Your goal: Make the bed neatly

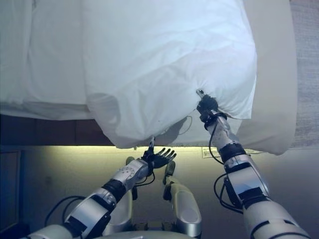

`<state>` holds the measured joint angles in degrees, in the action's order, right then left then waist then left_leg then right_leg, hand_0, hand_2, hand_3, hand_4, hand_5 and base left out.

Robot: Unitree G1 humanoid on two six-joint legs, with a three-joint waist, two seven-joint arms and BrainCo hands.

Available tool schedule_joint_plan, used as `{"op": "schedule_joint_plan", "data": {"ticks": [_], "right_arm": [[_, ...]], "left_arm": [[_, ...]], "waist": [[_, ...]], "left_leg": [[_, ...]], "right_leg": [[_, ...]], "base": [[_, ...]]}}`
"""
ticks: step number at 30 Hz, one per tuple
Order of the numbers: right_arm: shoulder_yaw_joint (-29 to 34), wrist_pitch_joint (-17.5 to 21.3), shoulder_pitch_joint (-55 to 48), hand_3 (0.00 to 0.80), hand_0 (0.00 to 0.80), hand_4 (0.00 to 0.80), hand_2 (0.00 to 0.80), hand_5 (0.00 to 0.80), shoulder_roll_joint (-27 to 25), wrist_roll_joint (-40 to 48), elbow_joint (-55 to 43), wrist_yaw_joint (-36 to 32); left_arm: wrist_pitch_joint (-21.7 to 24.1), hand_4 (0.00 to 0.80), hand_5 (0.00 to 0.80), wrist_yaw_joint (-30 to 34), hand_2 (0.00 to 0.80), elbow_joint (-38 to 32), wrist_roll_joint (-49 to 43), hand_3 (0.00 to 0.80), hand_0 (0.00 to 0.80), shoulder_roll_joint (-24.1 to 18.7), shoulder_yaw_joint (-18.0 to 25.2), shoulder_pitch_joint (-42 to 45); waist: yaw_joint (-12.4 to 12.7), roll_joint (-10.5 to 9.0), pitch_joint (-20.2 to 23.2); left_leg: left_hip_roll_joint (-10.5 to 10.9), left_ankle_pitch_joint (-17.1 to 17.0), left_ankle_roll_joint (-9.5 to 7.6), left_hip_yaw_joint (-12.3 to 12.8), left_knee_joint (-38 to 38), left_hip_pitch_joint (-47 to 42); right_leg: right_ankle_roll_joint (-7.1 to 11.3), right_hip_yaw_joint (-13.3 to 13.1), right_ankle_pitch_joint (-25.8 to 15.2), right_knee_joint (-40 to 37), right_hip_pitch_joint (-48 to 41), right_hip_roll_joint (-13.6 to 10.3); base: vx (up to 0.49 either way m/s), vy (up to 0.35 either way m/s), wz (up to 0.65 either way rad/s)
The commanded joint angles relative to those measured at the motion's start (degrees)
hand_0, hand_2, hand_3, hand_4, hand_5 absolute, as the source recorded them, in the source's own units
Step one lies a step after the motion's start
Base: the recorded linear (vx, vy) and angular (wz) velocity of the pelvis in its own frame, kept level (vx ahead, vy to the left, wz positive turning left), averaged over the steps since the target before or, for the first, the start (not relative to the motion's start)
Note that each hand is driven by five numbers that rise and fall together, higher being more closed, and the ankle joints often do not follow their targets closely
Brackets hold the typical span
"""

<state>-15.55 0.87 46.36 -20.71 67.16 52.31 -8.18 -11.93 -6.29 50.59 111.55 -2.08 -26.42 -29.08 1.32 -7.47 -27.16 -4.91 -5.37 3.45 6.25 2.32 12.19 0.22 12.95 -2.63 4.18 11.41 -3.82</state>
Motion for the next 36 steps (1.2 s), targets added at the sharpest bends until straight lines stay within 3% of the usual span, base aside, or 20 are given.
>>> {"op": "schedule_joint_plan", "data": {"ticks": [1,16,23,30,31,32,33,36], "right_arm": [[-0.81,1.87,6.82,0.800,0.800,0.800,0.800,0.800,-1.57,0.64,-5.48,-2.17],[-1.33,1.33,5.80,0.800,0.800,0.800,0.800,0.800,0.32,-0.54,-2.82,-3.06],[-0.83,1.43,5.14,0.800,0.800,0.800,0.800,0.800,1.52,-0.42,-2.36,-3.39],[-0.20,0.50,4.33,0.800,0.800,0.800,0.800,0.800,1.51,-1.90,-0.91,-4.51],[-0.36,0.48,4.09,0.800,0.800,0.800,0.800,0.800,1.42,-3.62,-0.52,-3.88],[-0.43,0.21,4.08,0.580,0.580,0.580,0.580,0.580,1.35,-4.41,-0.37,-2.58],[-0.46,-0.17,4.01,0.000,0.000,0.000,0.000,0.000,1.28,-4.58,-0.27,-0.94],[-0.32,-2.52,4.14,0.000,0.000,0.000,0.000,0.000,1.10,-6.03,1.47,-1.38]], "left_arm": [[1.56,0.000,0.000,5.38,0.000,-2.54,1.45,0.000,0.000,6.89,-2.20,-3.81],[10.51,0.000,0.000,25.66,0.000,-6.39,1.45,0.000,0.000,10.39,2.86,-10.57],[15.25,0.000,0.000,26.95,0.000,-7.28,1.45,0.000,0.000,10.22,4.55,-11.83],[16.93,0.000,0.000,25.28,0.000,-6.11,1.45,0.000,0.000,9.36,5.53,-11.99],[17.43,0.173,0.173,25.15,0.173,-5.74,1.45,0.173,0.173,9.00,5.80,-11.79],[17.89,0.671,0.671,24.81,0.671,-5.52,1.45,0.671,0.671,8.68,5.92,-11.78],[18.30,0.800,0.800,24.38,0.800,-5.28,1.45,0.800,0.800,8.22,6.12,-11.87],[19.87,0.800,0.800,23.40,0.800,-4.79,1.45,0.800,0.800,7.17,6.30,-12.11]], "waist": [[-1.19,1.46,2.40],[-3.03,2.04,2.96],[-2.97,0.99,3.16],[-2.73,0.79,3.81],[-2.69,0.84,3.95],[-2.67,0.83,4.01],[-2.64,0.75,4.12],[-2.38,0.92,4.17]], "left_leg": [[-1.82,1.51,2.11,0.40,-0.37,-0.45],[-1.75,1.63,2.45,1.13,-0.14,-1.05],[-2.15,1.77,2.52,0.93,-0.26,-1.02],[-2.19,1.85,2.49,0.70,-0.88,-1.80],[-2.21,1.82,2.54,0.64,-0.93,-1.95],[-2.21,1.80,2.55,0.60,-0.97,-2.03],[-2.11,1.55,2.50,0.59,-0.99,-1.89],[-2.02,1.54,2.39,0.29,-1.15,-2.17]], "right_leg": [[5.23,-1.47,-1.11,2.28,1.00,-2.83],[4.94,-1.77,-0.01,3.68,1.43,-3.18],[5.11,-1.78,-0.05,3.67,1.49,-2.83],[5.31,-1.36,-0.18,3.06,0.60,-2.87],[5.35,-1.30,-0.16,3.09,0.48,-2.93],[5.36,-1.29,-0.15,3.08,0.42,-2.95],[5.33,-1.24,-0.45,2.92,0.51,-2.97],[5.32,-1.17,-0.33,2.86,0.06,-3.00]], "base": [[-0.020,0.063,-0.03],[-0.012,0.040,-0.04],[-0.006,-0.015,0.00],[0.000,0.000,0.00],[0.000,0.000,0.00],[0.000,0.000,0.00],[0.000,0.000,0.00],[0.000,0.000,0.00]]}}
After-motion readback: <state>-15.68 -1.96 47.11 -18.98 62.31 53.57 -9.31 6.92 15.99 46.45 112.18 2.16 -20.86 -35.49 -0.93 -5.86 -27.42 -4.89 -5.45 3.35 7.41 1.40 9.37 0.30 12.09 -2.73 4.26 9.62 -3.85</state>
